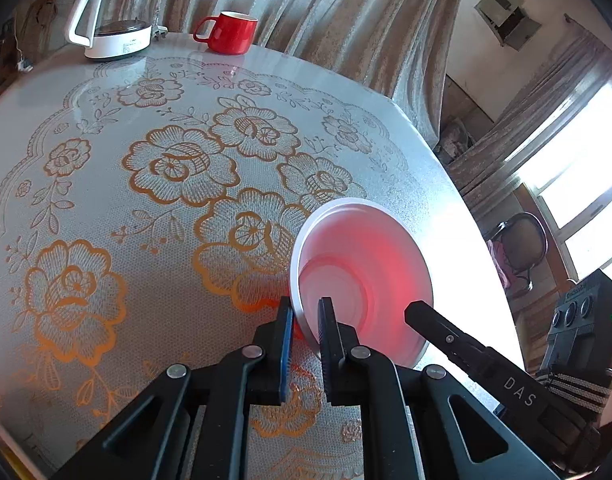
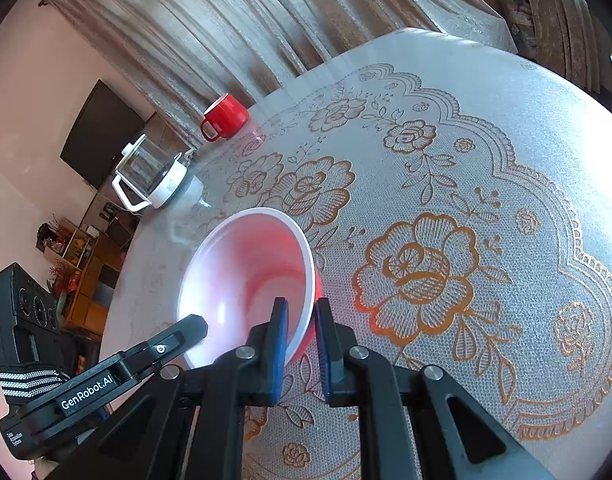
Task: Organize plates and bowls
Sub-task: 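Grasp the red plastic bowl rim with the left gripper and lift it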
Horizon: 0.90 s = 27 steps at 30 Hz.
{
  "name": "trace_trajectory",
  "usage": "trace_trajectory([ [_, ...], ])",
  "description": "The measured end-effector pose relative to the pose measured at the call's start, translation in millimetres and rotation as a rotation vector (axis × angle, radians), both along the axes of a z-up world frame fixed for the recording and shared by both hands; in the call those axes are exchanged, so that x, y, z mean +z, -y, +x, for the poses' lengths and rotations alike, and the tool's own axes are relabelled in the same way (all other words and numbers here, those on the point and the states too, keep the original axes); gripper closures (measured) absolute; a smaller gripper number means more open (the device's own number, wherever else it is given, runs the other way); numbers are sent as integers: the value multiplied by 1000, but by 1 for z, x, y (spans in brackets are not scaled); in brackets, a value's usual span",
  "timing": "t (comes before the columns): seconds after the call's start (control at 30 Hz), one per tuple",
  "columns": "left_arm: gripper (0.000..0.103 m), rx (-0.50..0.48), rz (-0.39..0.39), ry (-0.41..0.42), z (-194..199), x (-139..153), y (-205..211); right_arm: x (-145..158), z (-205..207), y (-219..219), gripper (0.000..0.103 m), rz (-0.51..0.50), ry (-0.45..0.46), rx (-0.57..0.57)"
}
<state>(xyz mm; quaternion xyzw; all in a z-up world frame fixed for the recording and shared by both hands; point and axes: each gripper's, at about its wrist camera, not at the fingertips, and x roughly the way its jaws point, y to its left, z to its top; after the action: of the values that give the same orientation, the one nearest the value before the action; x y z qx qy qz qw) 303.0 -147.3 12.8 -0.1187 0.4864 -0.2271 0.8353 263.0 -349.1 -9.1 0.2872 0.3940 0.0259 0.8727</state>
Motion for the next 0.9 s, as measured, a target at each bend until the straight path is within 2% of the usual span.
trace_trajectory([
  [0.2,91,11,47,24,-27,9,-20,3,-11,-21,90,10,-18,42],
  [0.33,91,33,34,13,-45,12,-39,4,-22,-33,90,37,-30,73],
  [0.63,91,62,76,22,-73,4,-71,1,-38,-68,90,63,-52,135],
  [0.8,91,66,95,1,-82,-5,-77,-6,-42,-81,87,56,-87,135],
  [0.9,87,69,81,-2,-86,-7,-79,-7,-46,-84,80,66,-90,138],
])
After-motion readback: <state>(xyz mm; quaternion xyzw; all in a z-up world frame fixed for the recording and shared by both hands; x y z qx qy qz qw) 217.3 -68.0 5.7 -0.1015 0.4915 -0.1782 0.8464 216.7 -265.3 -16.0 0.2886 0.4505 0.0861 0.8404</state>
